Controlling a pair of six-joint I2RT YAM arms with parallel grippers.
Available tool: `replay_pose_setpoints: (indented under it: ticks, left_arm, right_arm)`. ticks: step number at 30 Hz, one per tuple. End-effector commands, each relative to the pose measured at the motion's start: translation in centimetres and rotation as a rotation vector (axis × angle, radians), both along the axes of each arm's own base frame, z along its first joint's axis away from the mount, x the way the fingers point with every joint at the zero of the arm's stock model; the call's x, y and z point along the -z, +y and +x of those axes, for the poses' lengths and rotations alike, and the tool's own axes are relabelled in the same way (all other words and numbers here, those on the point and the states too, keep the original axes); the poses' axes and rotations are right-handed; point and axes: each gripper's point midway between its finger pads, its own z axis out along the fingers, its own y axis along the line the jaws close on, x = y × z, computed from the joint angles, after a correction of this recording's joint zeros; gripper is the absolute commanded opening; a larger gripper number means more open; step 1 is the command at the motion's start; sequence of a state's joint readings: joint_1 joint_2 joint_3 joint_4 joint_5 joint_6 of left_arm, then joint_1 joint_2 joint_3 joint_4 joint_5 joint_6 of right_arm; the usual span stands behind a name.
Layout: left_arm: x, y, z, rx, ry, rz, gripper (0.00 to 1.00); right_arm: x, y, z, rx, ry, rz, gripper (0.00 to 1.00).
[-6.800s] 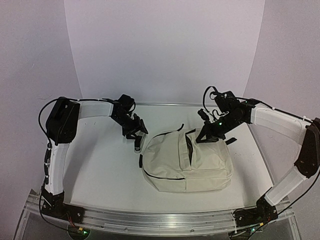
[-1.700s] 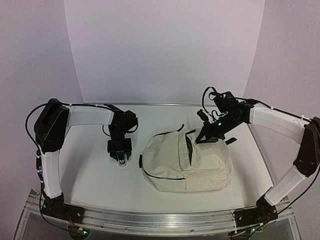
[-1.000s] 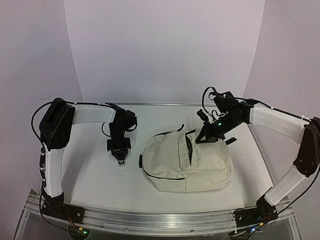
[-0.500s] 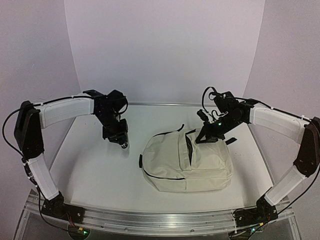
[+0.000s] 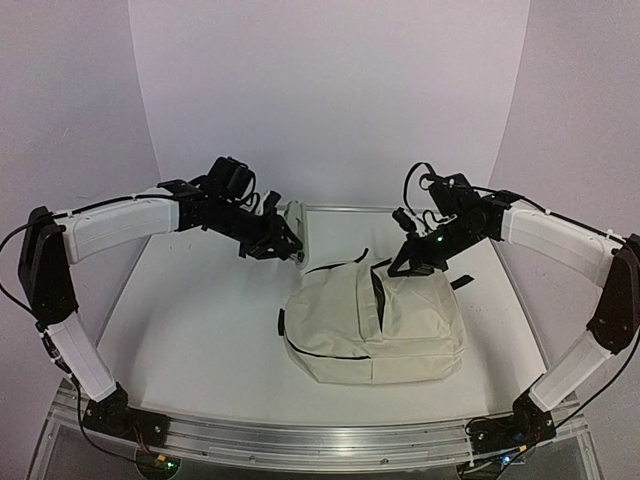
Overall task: Pack the student bag
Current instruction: Pick up the stationery from the center of the board, then place the stationery in the student bag.
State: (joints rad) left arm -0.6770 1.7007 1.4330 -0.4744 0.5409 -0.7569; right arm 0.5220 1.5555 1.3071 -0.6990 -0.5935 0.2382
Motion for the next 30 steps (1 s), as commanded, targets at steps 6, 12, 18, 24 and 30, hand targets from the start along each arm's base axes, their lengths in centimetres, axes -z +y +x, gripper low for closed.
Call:
replay_pose_setpoints:
  ticks: [6, 12, 18, 24, 30]
  left_arm:
    - [-2.8, -4.4, -2.1, 0.216, -0.055, -0.199, 0.00]
    - [-1.9, -4.2, -2.2, 0.200, -0.034, -0.193, 0.00]
    - [-1.5, -3.9, -2.4, 0.190, -0.021, -0.181, 0.00]
    - [-1.2, -4.0, -3.0, 0.203, -0.007, -0.175, 0.00]
    - [-0.9, -3.7, -3.3, 0.193, -0.002, -0.166, 0.00]
  right_arm:
    - [-1.5, -0.8, 0.7, 0.033, -0.049, -0.039, 0.33]
    - [-1.3, 0.0, 0.1, 0.019, -0.093, -0.097, 0.35]
    - [-0.1, 0.5, 0.4, 0.006, -0.112, -0.160, 0.35]
    - [1.5, 1.1, 0.3, -0.012, -0.134, -0.239, 0.36]
    - [2.4, 1.3, 0.5, -0.013, -0.151, -0.293, 0.36]
